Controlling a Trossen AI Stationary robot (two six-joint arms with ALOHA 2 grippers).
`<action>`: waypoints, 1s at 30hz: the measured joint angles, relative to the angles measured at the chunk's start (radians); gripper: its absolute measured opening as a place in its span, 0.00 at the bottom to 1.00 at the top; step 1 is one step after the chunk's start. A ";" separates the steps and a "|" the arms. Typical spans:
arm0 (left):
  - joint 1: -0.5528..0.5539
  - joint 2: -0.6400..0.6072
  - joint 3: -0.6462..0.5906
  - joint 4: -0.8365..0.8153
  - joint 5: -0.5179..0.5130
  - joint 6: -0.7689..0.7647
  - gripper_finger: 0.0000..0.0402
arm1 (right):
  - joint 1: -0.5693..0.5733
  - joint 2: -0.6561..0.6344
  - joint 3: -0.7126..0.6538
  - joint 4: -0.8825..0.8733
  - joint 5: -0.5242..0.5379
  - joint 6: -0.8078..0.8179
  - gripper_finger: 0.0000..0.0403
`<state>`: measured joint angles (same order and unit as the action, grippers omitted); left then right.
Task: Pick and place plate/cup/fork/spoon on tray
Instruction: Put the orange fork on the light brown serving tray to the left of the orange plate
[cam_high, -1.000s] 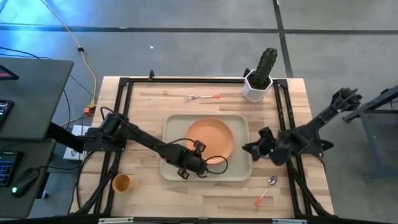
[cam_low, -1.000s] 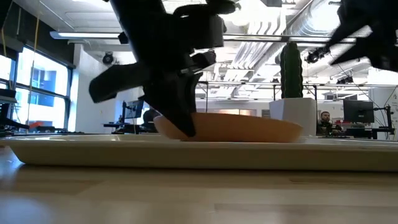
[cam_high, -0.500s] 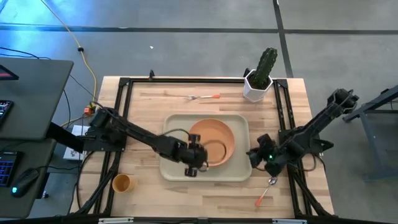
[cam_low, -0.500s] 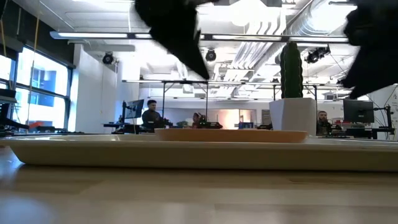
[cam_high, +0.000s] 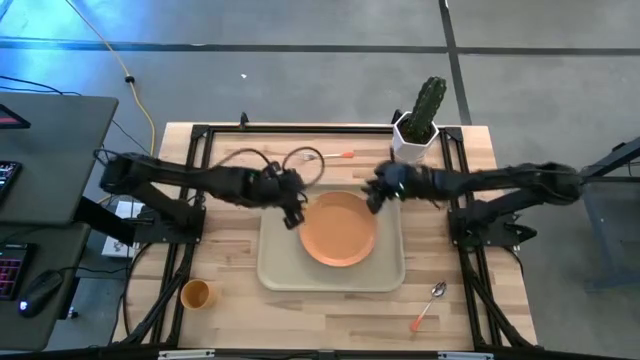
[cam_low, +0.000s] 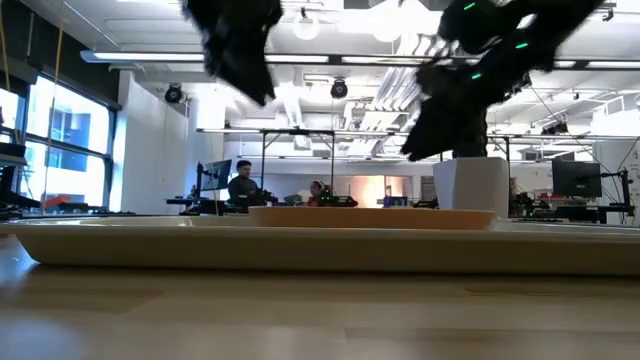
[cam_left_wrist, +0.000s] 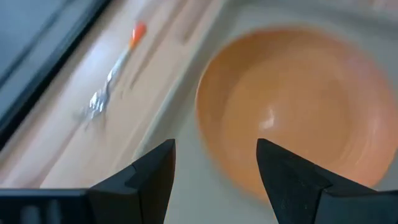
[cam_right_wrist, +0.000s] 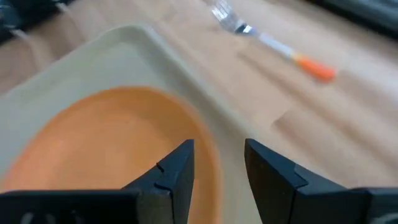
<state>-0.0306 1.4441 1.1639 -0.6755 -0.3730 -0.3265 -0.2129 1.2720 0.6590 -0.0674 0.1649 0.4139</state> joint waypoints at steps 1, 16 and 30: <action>0.031 -0.023 -0.041 0.028 0.026 0.022 0.53 | -0.039 0.042 0.039 0.001 -0.027 -0.042 0.33; 0.330 -0.166 -0.245 0.313 0.148 0.300 0.53 | -0.284 0.756 0.880 -0.518 -0.222 -0.547 0.33; 0.581 -0.142 -0.245 0.300 0.328 0.328 0.53 | -0.367 1.175 1.448 -0.973 -0.237 -0.861 0.33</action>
<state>0.5506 1.3025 0.9188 -0.3756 -0.0454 0.0015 -0.5795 2.4470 2.1068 -1.0405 -0.0717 -0.4468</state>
